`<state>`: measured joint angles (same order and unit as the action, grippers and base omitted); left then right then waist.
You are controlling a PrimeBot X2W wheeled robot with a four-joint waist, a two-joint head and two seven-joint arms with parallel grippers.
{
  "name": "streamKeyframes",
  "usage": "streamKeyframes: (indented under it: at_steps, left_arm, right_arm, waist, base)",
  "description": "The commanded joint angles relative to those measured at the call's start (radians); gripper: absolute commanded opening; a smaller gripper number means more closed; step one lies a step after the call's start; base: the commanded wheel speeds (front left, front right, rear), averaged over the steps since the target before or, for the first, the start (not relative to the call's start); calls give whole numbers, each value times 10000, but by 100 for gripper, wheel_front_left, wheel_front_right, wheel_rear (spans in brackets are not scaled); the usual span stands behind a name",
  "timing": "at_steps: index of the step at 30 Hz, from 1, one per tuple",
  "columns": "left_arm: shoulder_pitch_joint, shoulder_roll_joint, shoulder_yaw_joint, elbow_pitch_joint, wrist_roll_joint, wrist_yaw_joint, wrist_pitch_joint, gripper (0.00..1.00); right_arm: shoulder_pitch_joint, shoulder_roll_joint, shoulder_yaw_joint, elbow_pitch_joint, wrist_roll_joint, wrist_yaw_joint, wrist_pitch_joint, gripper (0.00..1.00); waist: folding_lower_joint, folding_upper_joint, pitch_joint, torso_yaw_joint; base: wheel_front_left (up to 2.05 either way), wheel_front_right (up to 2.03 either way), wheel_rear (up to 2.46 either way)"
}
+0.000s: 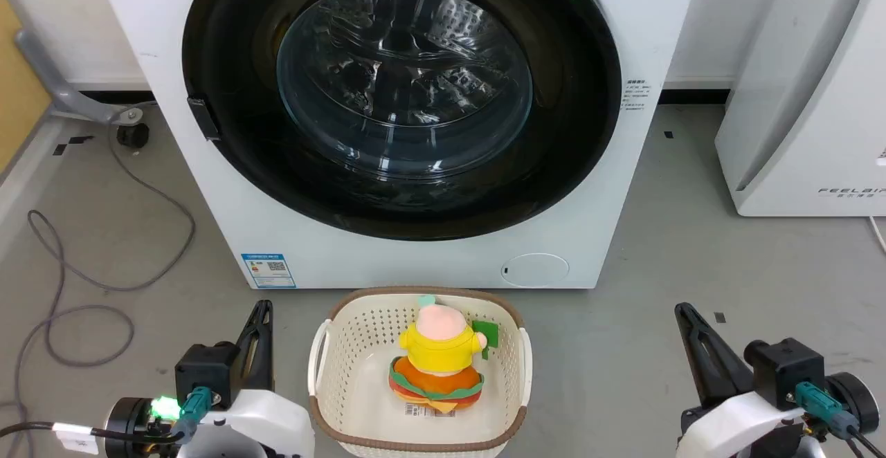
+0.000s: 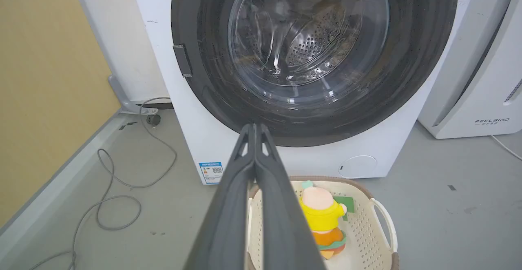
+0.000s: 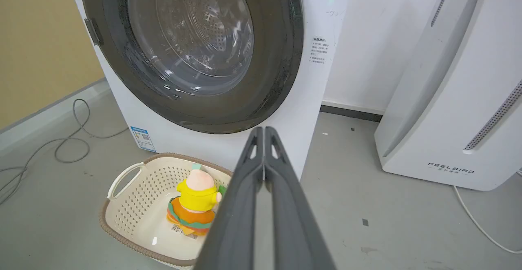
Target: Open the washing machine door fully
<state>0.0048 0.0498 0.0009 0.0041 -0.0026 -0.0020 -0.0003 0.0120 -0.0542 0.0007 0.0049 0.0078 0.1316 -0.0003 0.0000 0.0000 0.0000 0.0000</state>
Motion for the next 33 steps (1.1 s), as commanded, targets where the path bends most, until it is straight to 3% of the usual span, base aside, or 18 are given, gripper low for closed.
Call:
streamKeyframes:
  at_steps: [1,30,31,33]
  left_arm:
    - [-48,5,-9,-41,26,20,3,0]
    - [-48,5,-9,-41,26,20,3,0]
    - [-48,5,-9,-41,26,20,3,100]
    - [0,0,7,6,-2,-2,0,100]
  right_arm:
    - [-120,40,-7,-49,-78,-9,3,0]
    - [-120,40,-7,-49,-78,-9,3,0]
    - [-120,40,-7,-49,-78,-9,3,100]
    - [4,-2,4,6,4,0,0,100]
  waist:
    - [0,0,0,0]
    - [0,0,0,0]
    - [0,0,0,0]
    - [0,0,0,0]
  base:
    - [0,0,0]
    - [0,0,0]
    - [0,0,0]
    - [0,0,0]
